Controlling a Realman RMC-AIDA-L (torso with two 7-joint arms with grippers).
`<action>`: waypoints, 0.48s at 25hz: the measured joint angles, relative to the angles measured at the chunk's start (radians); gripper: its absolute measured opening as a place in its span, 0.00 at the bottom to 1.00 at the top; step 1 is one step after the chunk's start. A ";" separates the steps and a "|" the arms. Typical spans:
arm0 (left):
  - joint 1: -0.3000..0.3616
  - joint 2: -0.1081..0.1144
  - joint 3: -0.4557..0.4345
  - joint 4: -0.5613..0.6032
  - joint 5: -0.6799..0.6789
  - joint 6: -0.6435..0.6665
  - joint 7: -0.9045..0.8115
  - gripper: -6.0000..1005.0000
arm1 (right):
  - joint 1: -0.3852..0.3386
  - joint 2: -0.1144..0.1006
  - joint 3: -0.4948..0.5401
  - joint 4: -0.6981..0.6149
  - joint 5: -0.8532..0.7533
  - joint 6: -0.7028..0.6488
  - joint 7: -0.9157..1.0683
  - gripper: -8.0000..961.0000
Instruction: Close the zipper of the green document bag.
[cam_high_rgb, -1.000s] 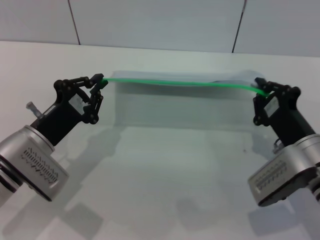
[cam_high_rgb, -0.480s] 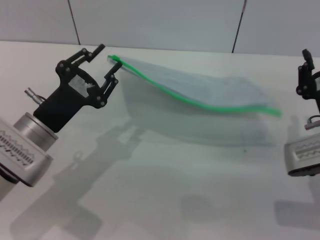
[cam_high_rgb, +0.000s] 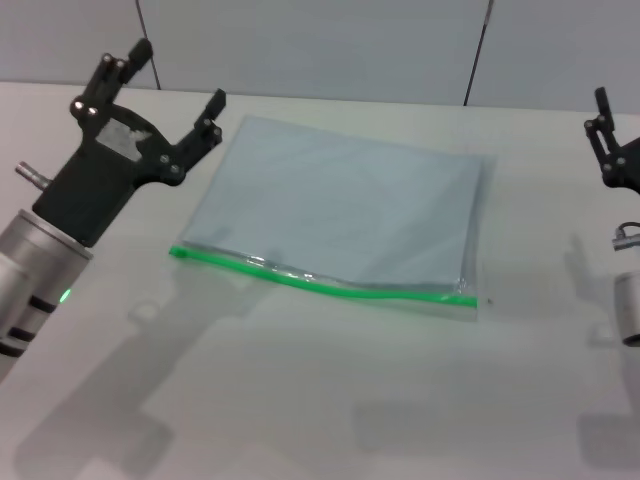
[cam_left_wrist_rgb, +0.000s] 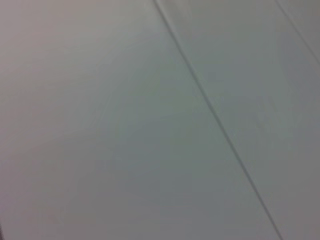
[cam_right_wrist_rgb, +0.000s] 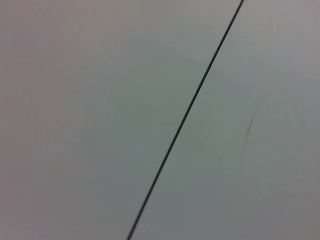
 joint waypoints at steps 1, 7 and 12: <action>0.003 0.000 -0.012 0.000 0.000 0.009 -0.012 0.72 | 0.000 0.000 0.000 0.002 -0.014 -0.003 0.036 0.52; 0.024 0.000 -0.089 0.002 0.000 0.038 -0.097 0.83 | -0.007 -0.002 0.000 0.031 -0.117 -0.066 0.279 0.78; 0.035 0.001 -0.148 0.002 0.000 0.043 -0.201 0.85 | -0.015 -0.002 0.000 0.045 -0.141 -0.125 0.438 0.80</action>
